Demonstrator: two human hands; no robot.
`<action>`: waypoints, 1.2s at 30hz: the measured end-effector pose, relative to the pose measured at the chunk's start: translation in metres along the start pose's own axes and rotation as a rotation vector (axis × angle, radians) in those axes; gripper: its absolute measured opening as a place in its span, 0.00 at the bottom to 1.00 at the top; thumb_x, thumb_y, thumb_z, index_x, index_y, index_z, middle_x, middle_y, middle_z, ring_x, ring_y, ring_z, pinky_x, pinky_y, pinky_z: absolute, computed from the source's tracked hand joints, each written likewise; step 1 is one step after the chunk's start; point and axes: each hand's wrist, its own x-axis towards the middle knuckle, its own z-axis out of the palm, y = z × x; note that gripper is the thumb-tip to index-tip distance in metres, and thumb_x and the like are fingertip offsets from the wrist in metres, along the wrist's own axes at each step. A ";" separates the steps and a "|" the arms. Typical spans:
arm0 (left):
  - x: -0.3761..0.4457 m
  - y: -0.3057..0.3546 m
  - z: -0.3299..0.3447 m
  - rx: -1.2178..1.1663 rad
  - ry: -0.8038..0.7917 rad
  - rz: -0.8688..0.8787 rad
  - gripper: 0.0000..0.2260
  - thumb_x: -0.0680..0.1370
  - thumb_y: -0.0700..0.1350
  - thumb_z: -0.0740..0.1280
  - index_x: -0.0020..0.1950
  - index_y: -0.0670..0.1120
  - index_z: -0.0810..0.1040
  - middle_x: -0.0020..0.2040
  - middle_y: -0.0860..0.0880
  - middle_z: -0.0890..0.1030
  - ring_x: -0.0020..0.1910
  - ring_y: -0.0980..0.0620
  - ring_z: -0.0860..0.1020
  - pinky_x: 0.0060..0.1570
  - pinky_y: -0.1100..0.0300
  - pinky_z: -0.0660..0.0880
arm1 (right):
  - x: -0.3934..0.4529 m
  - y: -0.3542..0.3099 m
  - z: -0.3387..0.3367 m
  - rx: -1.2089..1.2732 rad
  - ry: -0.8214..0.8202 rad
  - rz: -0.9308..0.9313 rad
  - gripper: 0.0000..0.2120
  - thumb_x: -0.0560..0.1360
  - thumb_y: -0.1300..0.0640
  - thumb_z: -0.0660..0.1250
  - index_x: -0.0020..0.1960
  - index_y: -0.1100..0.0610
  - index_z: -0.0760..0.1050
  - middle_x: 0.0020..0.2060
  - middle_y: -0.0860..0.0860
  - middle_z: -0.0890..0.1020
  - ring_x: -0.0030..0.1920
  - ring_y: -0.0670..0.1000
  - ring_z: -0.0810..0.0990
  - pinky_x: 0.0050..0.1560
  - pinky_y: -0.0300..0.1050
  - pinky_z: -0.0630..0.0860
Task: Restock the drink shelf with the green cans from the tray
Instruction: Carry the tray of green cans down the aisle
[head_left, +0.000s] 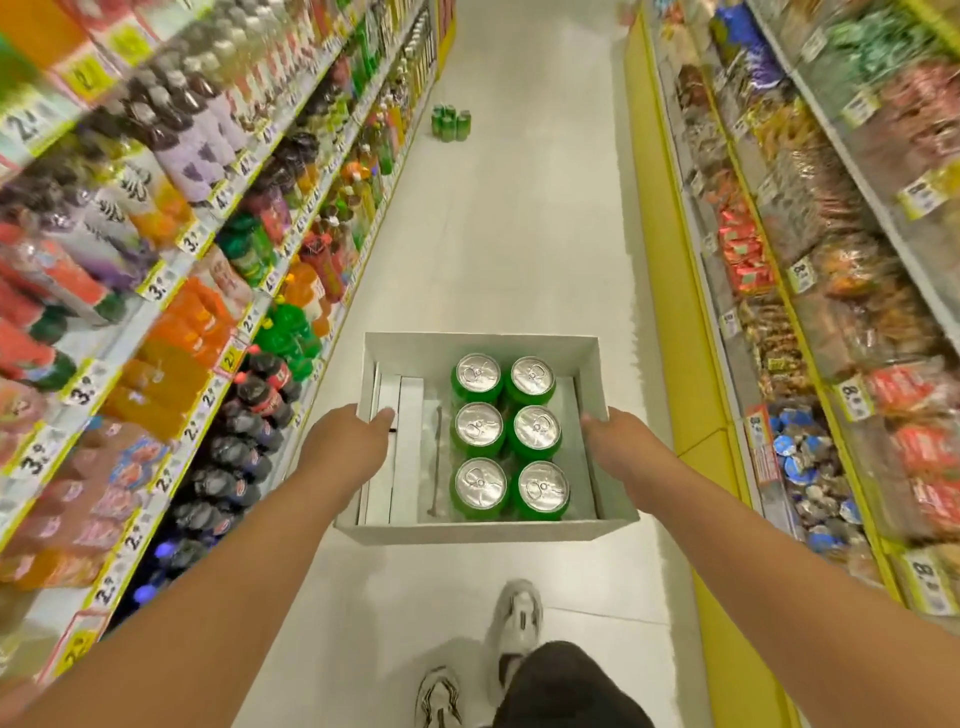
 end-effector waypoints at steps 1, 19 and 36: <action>0.020 0.017 0.000 -0.013 -0.001 -0.001 0.29 0.81 0.60 0.60 0.75 0.43 0.69 0.70 0.42 0.74 0.65 0.39 0.73 0.62 0.48 0.74 | 0.022 -0.015 -0.006 -0.002 0.001 -0.008 0.21 0.84 0.49 0.55 0.74 0.56 0.67 0.64 0.55 0.76 0.52 0.54 0.71 0.53 0.46 0.67; 0.360 0.361 0.018 -0.030 0.006 -0.002 0.31 0.82 0.59 0.59 0.79 0.41 0.60 0.78 0.42 0.64 0.74 0.40 0.64 0.68 0.50 0.65 | 0.392 -0.307 -0.157 -0.111 0.015 -0.029 0.21 0.85 0.52 0.56 0.74 0.61 0.67 0.70 0.59 0.73 0.67 0.62 0.73 0.57 0.51 0.71; 0.723 0.646 -0.039 -0.013 0.017 0.000 0.29 0.80 0.60 0.62 0.73 0.40 0.70 0.71 0.41 0.73 0.69 0.39 0.71 0.66 0.50 0.70 | 0.717 -0.617 -0.231 -0.080 0.009 0.023 0.22 0.85 0.51 0.56 0.76 0.59 0.65 0.71 0.57 0.71 0.68 0.61 0.71 0.55 0.46 0.66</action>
